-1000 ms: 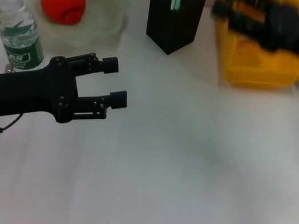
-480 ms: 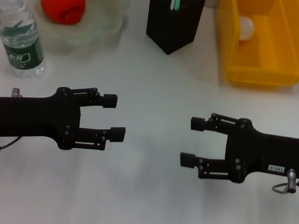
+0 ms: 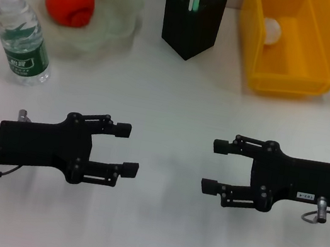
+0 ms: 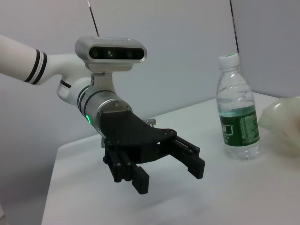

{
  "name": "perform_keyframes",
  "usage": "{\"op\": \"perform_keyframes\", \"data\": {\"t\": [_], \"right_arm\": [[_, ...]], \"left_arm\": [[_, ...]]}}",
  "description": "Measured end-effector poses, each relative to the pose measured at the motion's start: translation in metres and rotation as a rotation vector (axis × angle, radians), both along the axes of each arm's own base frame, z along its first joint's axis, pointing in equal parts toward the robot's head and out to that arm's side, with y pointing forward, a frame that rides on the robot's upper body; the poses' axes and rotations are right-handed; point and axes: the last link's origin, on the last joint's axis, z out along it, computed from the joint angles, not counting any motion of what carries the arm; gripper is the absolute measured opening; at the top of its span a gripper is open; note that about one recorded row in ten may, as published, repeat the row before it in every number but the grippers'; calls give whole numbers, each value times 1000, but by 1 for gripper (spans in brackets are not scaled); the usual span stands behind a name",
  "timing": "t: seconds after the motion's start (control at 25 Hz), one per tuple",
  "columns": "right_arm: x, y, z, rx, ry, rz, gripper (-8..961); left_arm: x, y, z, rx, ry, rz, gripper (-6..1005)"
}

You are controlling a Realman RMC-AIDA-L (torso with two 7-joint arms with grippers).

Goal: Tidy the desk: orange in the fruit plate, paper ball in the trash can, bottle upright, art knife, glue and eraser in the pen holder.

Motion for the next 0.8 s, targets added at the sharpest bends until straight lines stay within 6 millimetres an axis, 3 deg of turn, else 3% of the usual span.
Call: {"op": "perform_keyframes", "data": {"t": [0.8], "right_arm": [[-2,4,0,-8,-10,12,825]], "left_arm": [[2,2,2,-17,8,-15,806]]}}
